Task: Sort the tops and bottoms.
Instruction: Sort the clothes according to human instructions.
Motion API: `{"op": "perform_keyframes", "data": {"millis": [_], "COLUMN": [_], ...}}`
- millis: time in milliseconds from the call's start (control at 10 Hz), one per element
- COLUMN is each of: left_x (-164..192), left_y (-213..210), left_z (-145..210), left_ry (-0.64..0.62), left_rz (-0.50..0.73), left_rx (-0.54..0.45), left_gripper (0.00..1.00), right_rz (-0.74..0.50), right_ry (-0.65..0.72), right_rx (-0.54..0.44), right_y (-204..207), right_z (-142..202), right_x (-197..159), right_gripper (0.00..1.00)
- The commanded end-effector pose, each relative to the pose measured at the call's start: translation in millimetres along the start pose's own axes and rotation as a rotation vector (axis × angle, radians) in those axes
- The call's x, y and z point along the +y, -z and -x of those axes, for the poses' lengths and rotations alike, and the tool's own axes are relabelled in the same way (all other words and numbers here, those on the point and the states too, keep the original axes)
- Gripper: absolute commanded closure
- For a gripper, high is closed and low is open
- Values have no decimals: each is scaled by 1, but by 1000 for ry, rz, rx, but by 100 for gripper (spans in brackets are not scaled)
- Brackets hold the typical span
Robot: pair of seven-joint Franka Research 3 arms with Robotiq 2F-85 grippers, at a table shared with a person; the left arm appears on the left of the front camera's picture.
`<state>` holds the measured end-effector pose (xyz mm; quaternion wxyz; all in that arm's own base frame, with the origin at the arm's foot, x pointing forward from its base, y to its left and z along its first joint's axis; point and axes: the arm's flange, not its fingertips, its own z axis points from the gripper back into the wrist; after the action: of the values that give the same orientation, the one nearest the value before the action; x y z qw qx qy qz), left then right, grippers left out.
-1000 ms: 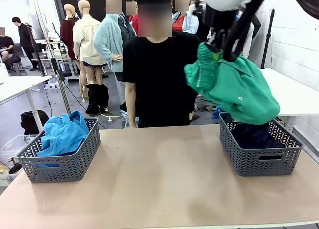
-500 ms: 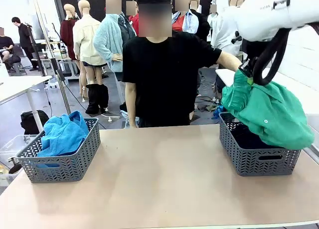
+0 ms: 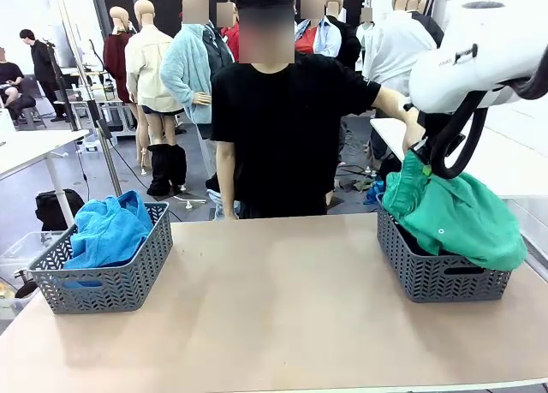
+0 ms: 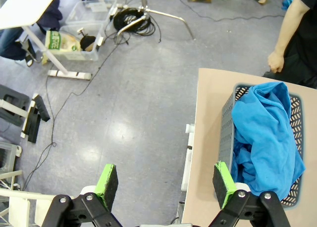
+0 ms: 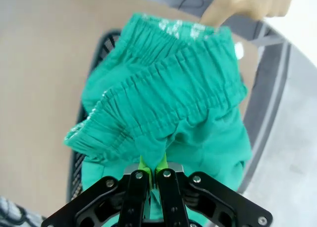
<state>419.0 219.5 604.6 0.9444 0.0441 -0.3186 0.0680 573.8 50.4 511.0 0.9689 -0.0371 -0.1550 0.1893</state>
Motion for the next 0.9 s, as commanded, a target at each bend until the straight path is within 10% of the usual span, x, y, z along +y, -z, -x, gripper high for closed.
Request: {"op": "perform_keyframes", "data": {"millis": [0,400,800], "left_x": [1,1,1], "left_y": [-2,-2,-2], "left_z": [1,1,1], "left_ry": [8,8,8], "left_rz": [-15,-15,-15], "left_rx": [13,13,13], "left_gripper": [0,0,0], "right_rz": [-50,-138,-83], "right_ry": [1,16,28], "right_rx": [27,101,68], "right_y": [15,66,31], "right_z": [-7,3,9], "right_x": [-7,-7,-6], "right_gripper": [100,100,31]}}
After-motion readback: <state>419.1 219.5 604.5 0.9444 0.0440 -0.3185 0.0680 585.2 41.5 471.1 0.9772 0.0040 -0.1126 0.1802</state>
